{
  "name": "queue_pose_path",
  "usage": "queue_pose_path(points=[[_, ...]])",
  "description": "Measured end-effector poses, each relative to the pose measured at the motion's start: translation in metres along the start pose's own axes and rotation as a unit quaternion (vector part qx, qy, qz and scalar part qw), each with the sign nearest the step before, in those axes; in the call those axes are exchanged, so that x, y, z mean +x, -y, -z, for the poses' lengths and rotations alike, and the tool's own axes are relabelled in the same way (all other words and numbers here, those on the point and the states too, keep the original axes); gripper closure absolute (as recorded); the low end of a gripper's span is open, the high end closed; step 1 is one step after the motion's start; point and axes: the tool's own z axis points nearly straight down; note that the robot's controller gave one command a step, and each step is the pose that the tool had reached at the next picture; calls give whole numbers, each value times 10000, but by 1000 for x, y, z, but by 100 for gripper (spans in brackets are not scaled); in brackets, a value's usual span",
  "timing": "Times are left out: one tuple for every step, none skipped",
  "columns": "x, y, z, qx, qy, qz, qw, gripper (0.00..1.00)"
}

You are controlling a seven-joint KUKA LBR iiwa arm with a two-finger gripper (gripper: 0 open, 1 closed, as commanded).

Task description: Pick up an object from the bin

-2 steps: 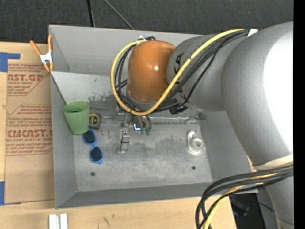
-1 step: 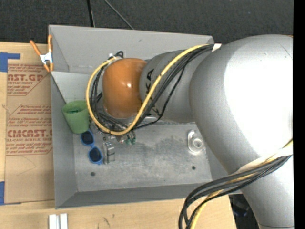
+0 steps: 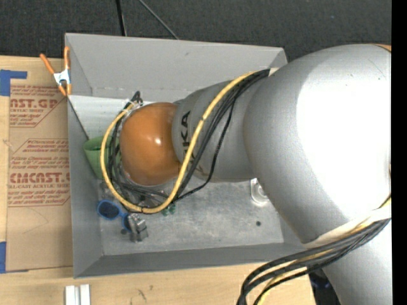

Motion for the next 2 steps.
queue_pose_path(points=[[0,1,0,-1,5,-11,10000,100],[2,-6,148,13,54,-176,9998,100]])
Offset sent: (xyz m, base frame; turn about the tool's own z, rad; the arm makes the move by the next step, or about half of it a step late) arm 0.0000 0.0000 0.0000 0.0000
